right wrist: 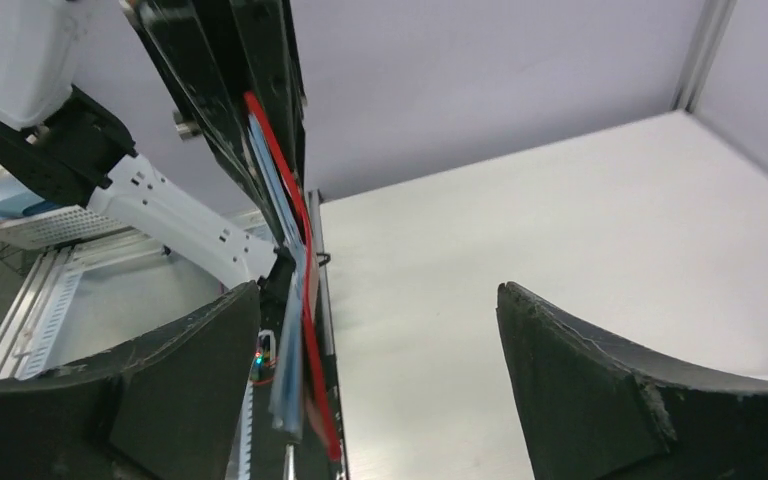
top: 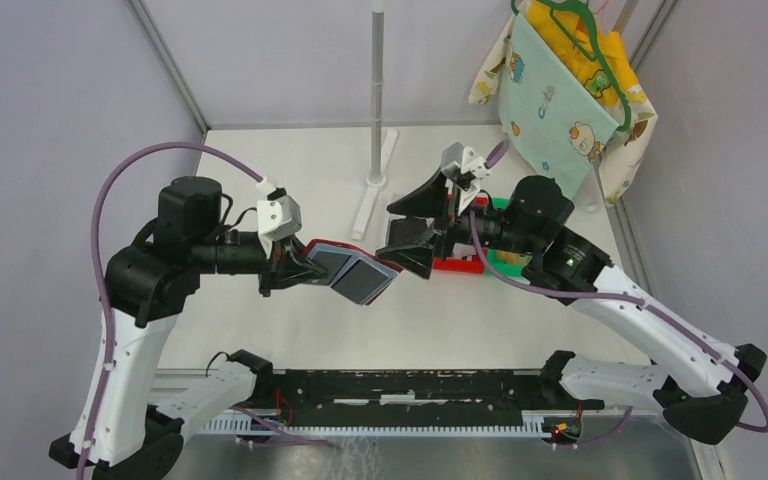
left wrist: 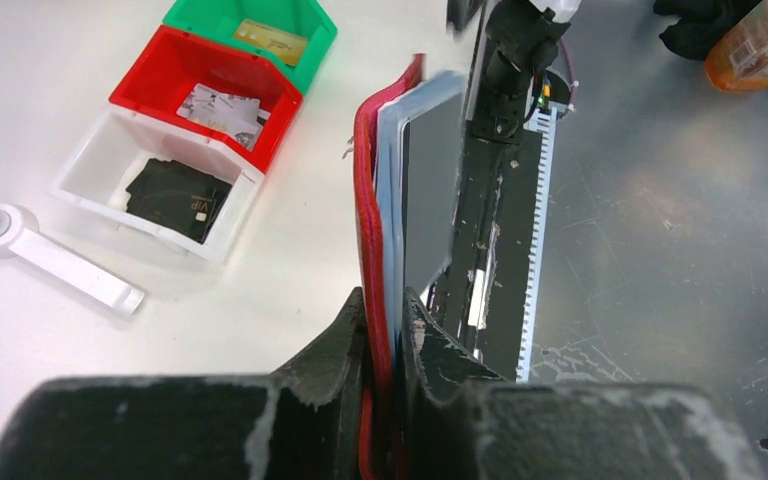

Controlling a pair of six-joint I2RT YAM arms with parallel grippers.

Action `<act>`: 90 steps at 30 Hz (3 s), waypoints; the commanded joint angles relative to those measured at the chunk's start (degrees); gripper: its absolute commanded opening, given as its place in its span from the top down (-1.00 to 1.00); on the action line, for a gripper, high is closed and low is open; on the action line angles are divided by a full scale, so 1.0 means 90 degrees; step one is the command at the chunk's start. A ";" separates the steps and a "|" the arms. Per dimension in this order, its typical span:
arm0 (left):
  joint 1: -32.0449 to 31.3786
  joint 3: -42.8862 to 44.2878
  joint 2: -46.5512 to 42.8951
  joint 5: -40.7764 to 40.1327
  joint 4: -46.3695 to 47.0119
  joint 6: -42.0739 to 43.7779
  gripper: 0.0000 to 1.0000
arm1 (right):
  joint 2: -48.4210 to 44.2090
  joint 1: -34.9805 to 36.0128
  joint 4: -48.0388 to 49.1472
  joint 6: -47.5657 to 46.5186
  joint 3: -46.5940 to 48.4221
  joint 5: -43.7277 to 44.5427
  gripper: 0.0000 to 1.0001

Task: Take the credit cards out of the card holder
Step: Remove the credit card from the card holder.

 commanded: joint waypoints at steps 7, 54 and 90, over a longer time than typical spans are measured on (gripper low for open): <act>-0.0040 0.0249 0.0189 0.0277 -0.0611 0.0810 0.96 | 0.0583 0.0200 0.0412 -0.0207 0.0837 -0.0907 -0.92; -0.0033 0.0350 0.0711 0.0603 -0.0878 0.0376 0.97 | 0.1271 0.0898 0.0668 -0.0351 0.0983 -0.1132 -0.01; 0.0002 0.0755 0.1116 0.1184 -0.1488 0.0349 0.96 | 0.0405 0.0211 0.2284 0.0062 -0.0275 -0.0604 -0.96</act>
